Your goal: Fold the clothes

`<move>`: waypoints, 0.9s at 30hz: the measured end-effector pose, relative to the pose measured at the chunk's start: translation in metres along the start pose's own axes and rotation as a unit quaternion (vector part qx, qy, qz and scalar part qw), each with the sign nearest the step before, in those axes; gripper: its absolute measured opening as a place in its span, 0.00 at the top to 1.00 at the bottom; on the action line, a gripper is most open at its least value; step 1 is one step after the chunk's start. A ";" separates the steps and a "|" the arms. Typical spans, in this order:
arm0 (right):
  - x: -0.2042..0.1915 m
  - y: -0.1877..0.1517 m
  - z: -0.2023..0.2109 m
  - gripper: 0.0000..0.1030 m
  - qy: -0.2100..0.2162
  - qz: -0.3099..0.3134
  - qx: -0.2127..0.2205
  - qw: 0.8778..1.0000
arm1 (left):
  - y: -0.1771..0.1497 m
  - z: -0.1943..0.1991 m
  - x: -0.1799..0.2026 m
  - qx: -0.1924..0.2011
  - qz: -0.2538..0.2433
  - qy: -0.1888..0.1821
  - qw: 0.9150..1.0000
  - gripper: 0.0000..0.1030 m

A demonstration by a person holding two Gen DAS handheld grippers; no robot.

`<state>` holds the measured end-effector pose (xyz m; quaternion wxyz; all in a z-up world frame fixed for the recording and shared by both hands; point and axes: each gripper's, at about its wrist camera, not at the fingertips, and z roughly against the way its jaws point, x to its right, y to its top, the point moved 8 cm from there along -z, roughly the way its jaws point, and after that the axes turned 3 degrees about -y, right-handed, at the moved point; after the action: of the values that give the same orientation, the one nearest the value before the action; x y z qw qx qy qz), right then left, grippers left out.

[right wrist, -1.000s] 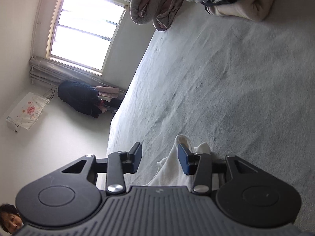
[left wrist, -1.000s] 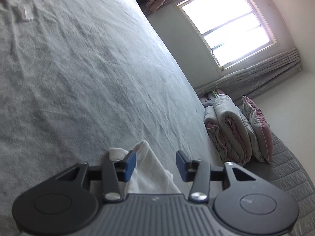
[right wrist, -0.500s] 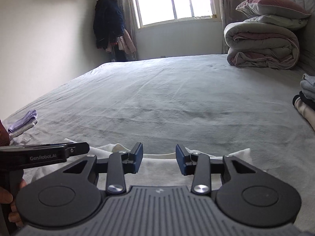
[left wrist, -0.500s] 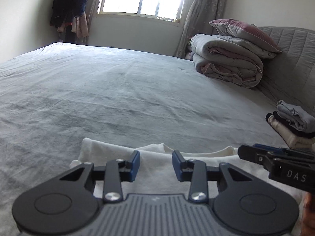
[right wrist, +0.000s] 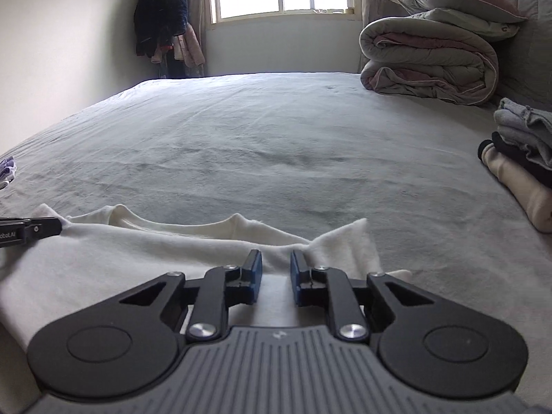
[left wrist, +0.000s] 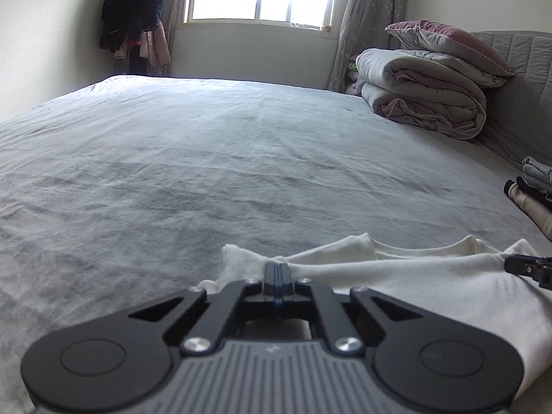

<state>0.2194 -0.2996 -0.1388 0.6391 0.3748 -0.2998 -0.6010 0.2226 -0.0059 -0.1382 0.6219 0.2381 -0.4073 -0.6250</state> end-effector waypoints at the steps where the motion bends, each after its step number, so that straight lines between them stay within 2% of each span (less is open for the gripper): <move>1: 0.007 0.001 0.004 0.87 -0.002 -0.010 -0.002 1.000 | 0.001 0.002 -0.004 -0.001 0.010 0.000 1.000 0.97; 3: 0.018 0.003 0.012 0.85 -0.003 -0.031 -0.004 1.000 | 0.003 0.007 -0.013 -0.004 0.029 0.001 1.000 0.97; 4: 0.020 0.005 0.019 0.81 0.002 -0.042 -0.003 0.999 | 0.004 0.009 -0.017 -0.005 0.038 0.002 0.999 0.92; 5: 0.022 0.007 0.026 0.74 0.006 -0.054 -0.002 0.999 | 0.005 0.013 -0.016 -0.008 0.048 -0.002 0.999 0.82; 6: 0.023 0.009 0.033 0.74 0.010 -0.065 -0.004 0.998 | 0.006 0.019 -0.014 -0.012 0.062 -0.009 0.998 0.75; 8: 0.027 0.010 0.045 0.69 0.015 -0.094 -0.017 0.995 | 0.007 0.032 -0.010 -0.021 0.095 -0.024 0.995 0.47; 9: 0.028 0.009 0.050 0.63 0.017 -0.107 -0.024 0.994 | 0.008 0.037 -0.010 -0.024 0.105 -0.025 0.994 0.41; 10: 0.029 0.007 0.055 0.59 0.019 -0.119 -0.031 0.992 | 0.007 0.045 -0.010 -0.030 0.117 -0.023 0.992 0.31; 11: 0.031 0.005 0.061 0.58 0.021 -0.132 -0.037 0.990 | 0.006 0.052 -0.010 -0.036 0.130 -0.021 0.991 0.24; 15: 0.039 -0.004 0.082 0.56 0.026 -0.195 -0.062 0.978 | -0.009 0.079 -0.023 -0.067 0.196 -0.011 0.978 0.20; 18: 0.045 -0.014 0.094 0.52 0.035 -0.251 -0.080 0.964 | -0.025 0.095 -0.036 -0.066 0.252 -0.031 0.965 0.18; 21: 0.049 -0.030 0.102 0.52 0.047 -0.312 -0.110 0.942 | -0.047 0.100 -0.050 -0.082 0.318 -0.044 0.944 0.18; 23: 0.047 -0.038 0.102 0.52 0.063 -0.350 -0.128 0.926 | -0.057 0.098 -0.052 -0.092 0.365 -0.062 0.924 0.18; 26: 0.040 -0.046 0.096 0.51 0.092 -0.392 -0.143 0.904 | -0.064 0.093 -0.044 -0.093 0.412 -0.096 0.901 0.18; 27: 0.038 -0.048 0.092 0.50 0.095 -0.398 -0.143 0.901 | -0.065 0.090 -0.042 -0.088 0.415 -0.094 0.901 0.18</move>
<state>0.1201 -0.3486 -0.1316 0.4185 0.4229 0.0259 -0.8033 0.1170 0.0473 -0.1493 0.8020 -0.0683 -0.4692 -0.3632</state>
